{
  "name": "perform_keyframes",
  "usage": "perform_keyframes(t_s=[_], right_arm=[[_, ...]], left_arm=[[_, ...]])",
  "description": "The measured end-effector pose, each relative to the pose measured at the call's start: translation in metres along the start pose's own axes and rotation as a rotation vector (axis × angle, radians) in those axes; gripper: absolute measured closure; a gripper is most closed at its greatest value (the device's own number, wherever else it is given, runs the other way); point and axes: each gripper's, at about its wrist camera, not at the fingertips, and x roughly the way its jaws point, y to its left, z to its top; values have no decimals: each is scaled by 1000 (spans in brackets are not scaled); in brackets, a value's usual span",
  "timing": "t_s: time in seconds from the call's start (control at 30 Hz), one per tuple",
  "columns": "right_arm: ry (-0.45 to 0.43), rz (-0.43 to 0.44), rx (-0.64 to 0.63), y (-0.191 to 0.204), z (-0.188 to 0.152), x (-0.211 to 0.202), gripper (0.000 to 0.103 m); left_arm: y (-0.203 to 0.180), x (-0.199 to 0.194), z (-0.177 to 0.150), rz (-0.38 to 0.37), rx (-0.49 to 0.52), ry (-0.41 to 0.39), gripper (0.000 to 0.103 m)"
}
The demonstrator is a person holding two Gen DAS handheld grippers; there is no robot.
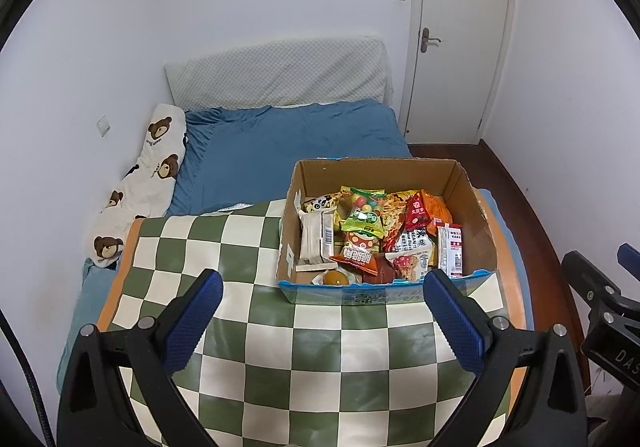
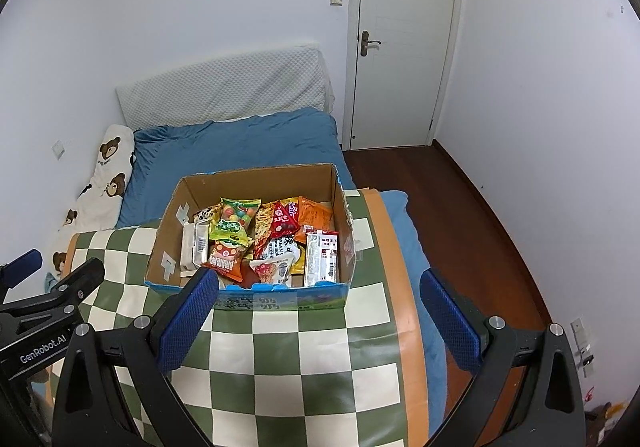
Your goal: Organize snacks
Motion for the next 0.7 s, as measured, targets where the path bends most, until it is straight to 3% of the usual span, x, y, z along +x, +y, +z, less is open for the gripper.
perform_keyframes(t_s=[0.7], right_arm=[[4,9,0,0,-3,-6,0]], left_arm=[[2,-9,-3,-17,2,3,0]])
